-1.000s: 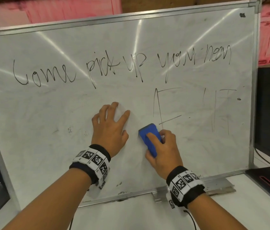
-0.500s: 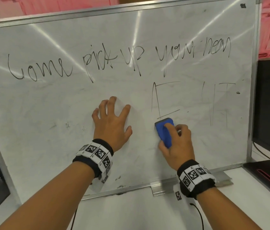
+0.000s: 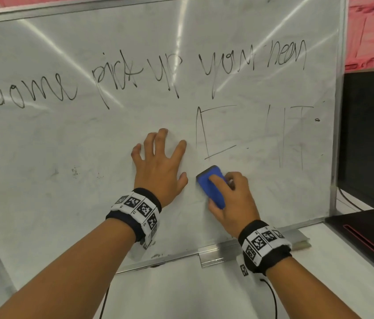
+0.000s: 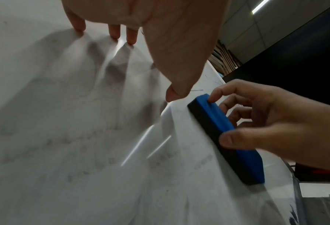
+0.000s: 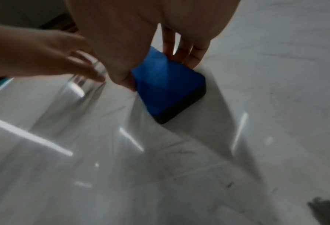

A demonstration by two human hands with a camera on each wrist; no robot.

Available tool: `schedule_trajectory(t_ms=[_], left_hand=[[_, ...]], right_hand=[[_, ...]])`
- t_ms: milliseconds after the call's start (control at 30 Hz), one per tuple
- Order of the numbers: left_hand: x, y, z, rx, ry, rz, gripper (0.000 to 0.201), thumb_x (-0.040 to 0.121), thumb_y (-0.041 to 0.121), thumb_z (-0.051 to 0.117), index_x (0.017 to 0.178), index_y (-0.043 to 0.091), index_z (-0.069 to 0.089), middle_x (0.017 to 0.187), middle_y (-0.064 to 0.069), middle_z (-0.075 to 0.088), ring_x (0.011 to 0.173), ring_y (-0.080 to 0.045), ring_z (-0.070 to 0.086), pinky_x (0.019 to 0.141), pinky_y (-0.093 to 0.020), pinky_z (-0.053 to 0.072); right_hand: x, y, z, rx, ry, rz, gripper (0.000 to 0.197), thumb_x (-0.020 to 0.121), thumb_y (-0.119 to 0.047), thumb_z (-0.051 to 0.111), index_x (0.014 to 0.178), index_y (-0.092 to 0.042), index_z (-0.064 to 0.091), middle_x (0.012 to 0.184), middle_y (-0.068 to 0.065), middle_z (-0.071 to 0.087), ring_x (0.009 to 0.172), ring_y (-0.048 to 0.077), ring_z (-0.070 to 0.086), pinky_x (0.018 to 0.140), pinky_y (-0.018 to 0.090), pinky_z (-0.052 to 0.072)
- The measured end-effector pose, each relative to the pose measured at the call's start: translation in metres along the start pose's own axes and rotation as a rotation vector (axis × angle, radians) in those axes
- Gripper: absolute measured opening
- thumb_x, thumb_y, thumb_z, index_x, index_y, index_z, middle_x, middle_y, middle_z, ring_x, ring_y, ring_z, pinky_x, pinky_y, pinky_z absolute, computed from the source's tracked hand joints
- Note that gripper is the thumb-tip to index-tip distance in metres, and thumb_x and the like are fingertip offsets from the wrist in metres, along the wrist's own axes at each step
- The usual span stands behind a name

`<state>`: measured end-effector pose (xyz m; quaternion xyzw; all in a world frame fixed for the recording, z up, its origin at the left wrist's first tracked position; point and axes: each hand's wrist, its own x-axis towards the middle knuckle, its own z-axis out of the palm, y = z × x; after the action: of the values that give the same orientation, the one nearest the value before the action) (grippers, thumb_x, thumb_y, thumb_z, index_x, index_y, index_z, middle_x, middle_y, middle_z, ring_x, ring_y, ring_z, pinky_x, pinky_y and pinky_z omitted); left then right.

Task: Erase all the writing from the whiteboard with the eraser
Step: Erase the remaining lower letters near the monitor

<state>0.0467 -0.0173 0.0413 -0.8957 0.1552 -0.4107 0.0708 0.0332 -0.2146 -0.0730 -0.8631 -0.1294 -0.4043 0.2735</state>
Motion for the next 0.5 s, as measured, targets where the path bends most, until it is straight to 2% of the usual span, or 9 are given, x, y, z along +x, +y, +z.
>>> schedule_trajectory(t_ms=[67,167,233,300,333,367,467,500], left_hand=[[0.000,-0.001,0.000,0.002,0.004,-0.004,0.071,0.076,0.051,0.065,0.139,0.031,0.042,0.152,-0.014,0.025,0.138,-0.039,0.026,0.102,-0.062,0.031],[-0.001,-0.004,0.001,0.015,0.000,0.007,0.072,0.076,0.053,0.066,0.140,0.031,0.042,0.152,-0.014,0.026,0.138,-0.038,0.026,0.103,-0.061,0.031],[0.000,-0.004,0.001,0.022,0.004,0.013,0.073,0.075,0.053,0.067,0.140,0.031,0.042,0.152,-0.014,0.026,0.137,-0.038,0.026,0.102,-0.061,0.031],[0.000,-0.004,0.000,0.014,0.005,0.012,0.073,0.074,0.052,0.068,0.139,0.031,0.042,0.152,-0.014,0.026,0.137,-0.039,0.026,0.101,-0.061,0.031],[0.000,-0.004,0.000,0.012,0.003,0.011,0.073,0.074,0.052,0.068,0.139,0.031,0.043,0.152,-0.014,0.027,0.137,-0.039,0.026,0.101,-0.062,0.031],[0.000,-0.004,-0.001,0.013,-0.003,0.009,0.073,0.074,0.051,0.068,0.140,0.031,0.043,0.152,-0.014,0.027,0.137,-0.039,0.026,0.101,-0.062,0.031],[-0.002,-0.004,-0.001,0.015,-0.023,0.006,0.074,0.074,0.050,0.068,0.140,0.031,0.042,0.152,-0.015,0.026,0.137,-0.039,0.026,0.102,-0.061,0.031],[-0.002,-0.003,-0.001,0.016,-0.026,0.007,0.074,0.074,0.050,0.068,0.140,0.031,0.042,0.152,-0.015,0.025,0.137,-0.039,0.025,0.103,-0.061,0.031]], right_hand=[[0.006,0.003,-0.003,0.005,0.015,-0.016,0.058,0.079,-0.030,0.075,0.130,-0.031,0.049,0.124,0.004,0.038,0.103,0.019,0.044,0.082,0.031,0.052],[0.029,0.003,-0.015,0.090,0.210,0.128,0.055,0.079,-0.027,0.075,0.130,-0.027,0.053,0.118,0.002,0.038,0.100,0.018,0.043,0.081,0.026,0.048],[0.037,-0.007,-0.015,0.068,0.157,0.073,0.057,0.079,-0.029,0.074,0.131,-0.028,0.052,0.120,0.004,0.038,0.102,0.019,0.043,0.083,0.026,0.047],[0.032,-0.015,-0.010,-0.003,0.024,-0.084,0.060,0.077,-0.030,0.075,0.131,-0.029,0.050,0.123,0.005,0.037,0.101,0.021,0.045,0.080,0.032,0.051],[0.030,-0.013,-0.009,-0.023,0.004,-0.129,0.060,0.077,-0.030,0.076,0.131,-0.030,0.049,0.122,0.005,0.038,0.100,0.022,0.046,0.078,0.034,0.053],[0.031,-0.009,-0.011,-0.015,0.022,-0.110,0.060,0.077,-0.031,0.076,0.131,-0.030,0.050,0.121,0.005,0.038,0.099,0.022,0.046,0.078,0.034,0.053],[0.038,0.003,-0.019,0.080,0.195,0.129,0.056,0.078,-0.029,0.074,0.129,-0.030,0.052,0.115,0.000,0.036,0.097,0.020,0.044,0.078,0.029,0.050],[0.039,0.003,-0.020,0.073,0.209,0.152,0.055,0.078,-0.030,0.074,0.129,-0.029,0.052,0.114,0.000,0.035,0.096,0.020,0.044,0.077,0.028,0.049]])
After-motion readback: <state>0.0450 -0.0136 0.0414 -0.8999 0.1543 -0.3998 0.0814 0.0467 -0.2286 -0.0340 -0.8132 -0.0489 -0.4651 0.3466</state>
